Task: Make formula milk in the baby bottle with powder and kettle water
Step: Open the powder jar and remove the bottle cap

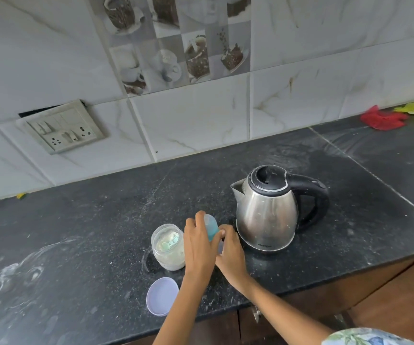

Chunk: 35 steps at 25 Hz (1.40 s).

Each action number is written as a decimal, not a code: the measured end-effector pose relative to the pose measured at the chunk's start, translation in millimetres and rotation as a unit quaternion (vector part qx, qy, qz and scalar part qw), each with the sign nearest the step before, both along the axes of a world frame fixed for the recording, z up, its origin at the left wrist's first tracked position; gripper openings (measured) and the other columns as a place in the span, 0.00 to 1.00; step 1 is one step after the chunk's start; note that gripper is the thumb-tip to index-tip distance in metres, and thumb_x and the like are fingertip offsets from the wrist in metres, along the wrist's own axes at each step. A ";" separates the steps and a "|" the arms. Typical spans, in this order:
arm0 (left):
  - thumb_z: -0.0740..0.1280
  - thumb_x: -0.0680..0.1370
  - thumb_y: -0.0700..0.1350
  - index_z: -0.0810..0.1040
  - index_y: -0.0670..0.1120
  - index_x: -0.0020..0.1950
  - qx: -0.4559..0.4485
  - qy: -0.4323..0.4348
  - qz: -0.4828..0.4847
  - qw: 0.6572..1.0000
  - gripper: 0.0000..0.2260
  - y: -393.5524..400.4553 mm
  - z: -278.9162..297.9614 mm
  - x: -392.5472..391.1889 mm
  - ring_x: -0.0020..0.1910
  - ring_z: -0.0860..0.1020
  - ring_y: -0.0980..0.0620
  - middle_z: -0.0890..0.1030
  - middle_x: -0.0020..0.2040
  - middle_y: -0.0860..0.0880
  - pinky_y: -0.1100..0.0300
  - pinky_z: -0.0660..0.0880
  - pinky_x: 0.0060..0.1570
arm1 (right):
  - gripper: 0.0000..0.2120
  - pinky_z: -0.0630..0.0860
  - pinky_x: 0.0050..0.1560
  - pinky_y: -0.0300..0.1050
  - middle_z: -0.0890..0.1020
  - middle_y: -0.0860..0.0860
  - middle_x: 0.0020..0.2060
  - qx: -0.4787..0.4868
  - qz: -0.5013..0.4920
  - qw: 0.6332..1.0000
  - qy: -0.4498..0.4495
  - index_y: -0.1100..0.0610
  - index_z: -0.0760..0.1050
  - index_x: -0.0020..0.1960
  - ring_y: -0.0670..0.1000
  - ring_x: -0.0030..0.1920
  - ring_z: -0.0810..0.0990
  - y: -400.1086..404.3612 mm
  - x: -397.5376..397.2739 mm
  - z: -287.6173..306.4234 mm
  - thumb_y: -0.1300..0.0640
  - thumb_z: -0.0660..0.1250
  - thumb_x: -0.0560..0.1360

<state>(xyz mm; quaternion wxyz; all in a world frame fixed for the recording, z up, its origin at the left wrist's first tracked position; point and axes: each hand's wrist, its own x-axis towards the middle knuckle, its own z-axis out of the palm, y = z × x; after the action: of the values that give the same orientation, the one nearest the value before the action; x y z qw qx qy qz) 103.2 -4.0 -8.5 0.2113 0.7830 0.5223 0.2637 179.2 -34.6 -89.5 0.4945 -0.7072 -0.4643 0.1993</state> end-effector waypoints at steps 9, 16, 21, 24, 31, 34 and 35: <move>0.76 0.67 0.45 0.71 0.44 0.56 -0.020 0.072 0.016 0.997 0.22 13.6 16.6 -7.5 0.46 0.76 0.45 0.78 0.50 0.45 0.59 0.67 0.38 | 0.23 0.74 0.40 0.45 0.75 0.42 0.44 -0.022 -0.005 1.000 0.005 0.51 0.67 0.49 0.47 0.44 0.76 1.7 2.7 0.2 0.44 0.74 0.62; 0.71 0.72 0.44 0.68 0.49 0.66 -0.007 0.023 -0.046 0.999 0.25 9.5 7.6 -10.6 0.50 0.75 0.44 0.76 0.53 0.45 0.57 0.72 0.45 | 0.22 0.72 0.36 0.41 0.74 0.43 0.42 -0.021 -0.007 1.000 -0.014 0.51 0.66 0.48 0.46 0.41 0.75 1.2 3.4 5.2 0.47 0.76 0.63; 0.71 0.74 0.52 0.67 0.45 0.63 0.036 -0.065 -0.003 0.997 0.23 5.8 27.6 -6.6 0.47 0.73 0.47 0.74 0.52 0.46 0.56 0.71 0.43 | 0.29 0.78 0.42 0.47 0.78 0.46 0.48 -0.051 -0.018 0.998 -0.014 0.54 0.70 0.54 0.48 0.48 0.79 1.3 4.5 5.4 0.44 0.78 0.61; 0.73 0.72 0.47 0.69 0.46 0.61 0.043 -0.070 -0.040 0.996 0.22 2.4 41.1 -19.2 0.46 0.72 0.51 0.75 0.53 0.48 0.60 0.67 0.42 | 0.37 0.78 0.50 0.47 0.77 0.48 0.56 -0.056 0.011 0.998 -0.021 0.55 0.69 0.61 0.49 0.57 0.77 -3.6 5.1 9.8 0.45 0.81 0.58; 0.74 0.71 0.47 0.70 0.50 0.63 0.038 0.008 -0.126 0.991 0.23 -54.9 -42.7 -65.6 0.51 0.77 0.50 0.76 0.58 0.52 0.58 0.75 0.45 | 0.25 0.80 0.48 0.50 0.75 0.47 0.60 -0.002 0.025 0.991 -0.135 0.54 0.72 0.64 0.43 0.53 0.78 -63.8 32.1 12.0 0.64 0.74 0.70; 0.73 0.72 0.47 0.67 0.52 0.69 0.023 0.050 -0.126 0.991 0.29 -60.0 -72.8 -68.7 0.59 0.77 0.47 0.76 0.63 0.50 0.56 0.74 0.53 | 0.21 0.81 0.44 0.47 0.74 0.45 0.60 0.034 0.038 0.986 -0.161 0.53 0.74 0.62 0.40 0.50 0.78 -75.7 38.6 16.6 0.66 0.72 0.71; 0.73 0.72 0.48 0.64 0.53 0.72 0.023 0.058 -0.123 0.990 0.31 -60.9 -77.1 -69.4 0.61 0.76 0.47 0.75 0.65 0.49 0.55 0.73 0.55 | 0.20 0.81 0.44 0.46 0.75 0.46 0.61 0.041 0.043 0.984 -0.168 0.53 0.74 0.61 0.40 0.50 0.78 -76.4 38.2 17.4 0.66 0.71 0.72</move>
<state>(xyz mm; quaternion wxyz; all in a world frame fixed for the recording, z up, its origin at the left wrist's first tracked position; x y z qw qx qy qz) 33.8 -64.9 -85.6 0.1933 0.8600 0.4268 0.2020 217.4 -111.0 -72.1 0.4294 -0.6891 -0.5782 0.0798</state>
